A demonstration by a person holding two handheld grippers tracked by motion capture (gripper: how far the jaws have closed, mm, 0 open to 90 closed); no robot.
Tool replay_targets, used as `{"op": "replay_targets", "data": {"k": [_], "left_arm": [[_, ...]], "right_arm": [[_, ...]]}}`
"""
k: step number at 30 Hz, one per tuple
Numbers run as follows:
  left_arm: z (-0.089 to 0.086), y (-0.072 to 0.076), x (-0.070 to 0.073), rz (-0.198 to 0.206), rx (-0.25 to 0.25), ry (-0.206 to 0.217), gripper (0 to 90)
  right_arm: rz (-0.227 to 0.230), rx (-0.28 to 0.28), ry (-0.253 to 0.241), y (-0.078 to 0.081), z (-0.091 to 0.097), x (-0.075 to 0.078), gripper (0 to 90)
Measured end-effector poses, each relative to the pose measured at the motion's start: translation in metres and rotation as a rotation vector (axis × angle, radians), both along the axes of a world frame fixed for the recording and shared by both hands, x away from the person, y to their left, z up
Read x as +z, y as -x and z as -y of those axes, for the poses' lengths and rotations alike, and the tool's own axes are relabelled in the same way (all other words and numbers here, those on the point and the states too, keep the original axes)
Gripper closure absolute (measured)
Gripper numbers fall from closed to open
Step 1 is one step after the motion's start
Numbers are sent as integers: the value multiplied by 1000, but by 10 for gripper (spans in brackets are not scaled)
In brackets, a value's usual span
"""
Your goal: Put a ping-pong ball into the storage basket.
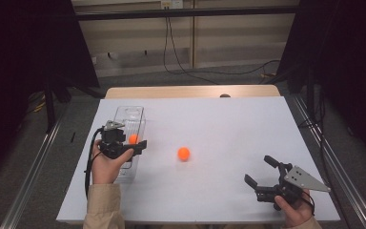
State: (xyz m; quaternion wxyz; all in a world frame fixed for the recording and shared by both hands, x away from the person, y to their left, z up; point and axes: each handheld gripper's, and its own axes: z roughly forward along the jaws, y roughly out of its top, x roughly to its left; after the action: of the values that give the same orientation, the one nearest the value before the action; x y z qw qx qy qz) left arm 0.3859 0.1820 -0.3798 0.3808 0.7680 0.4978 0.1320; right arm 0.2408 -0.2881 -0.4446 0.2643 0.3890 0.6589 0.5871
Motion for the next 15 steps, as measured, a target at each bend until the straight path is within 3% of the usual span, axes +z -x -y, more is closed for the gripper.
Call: {"op": "replay_targets", "data": {"k": [15], "left_arm": [[10, 1, 1, 2, -34, 13, 127]], "right_arm": [[1, 0, 1, 0, 0, 0, 19]]}}
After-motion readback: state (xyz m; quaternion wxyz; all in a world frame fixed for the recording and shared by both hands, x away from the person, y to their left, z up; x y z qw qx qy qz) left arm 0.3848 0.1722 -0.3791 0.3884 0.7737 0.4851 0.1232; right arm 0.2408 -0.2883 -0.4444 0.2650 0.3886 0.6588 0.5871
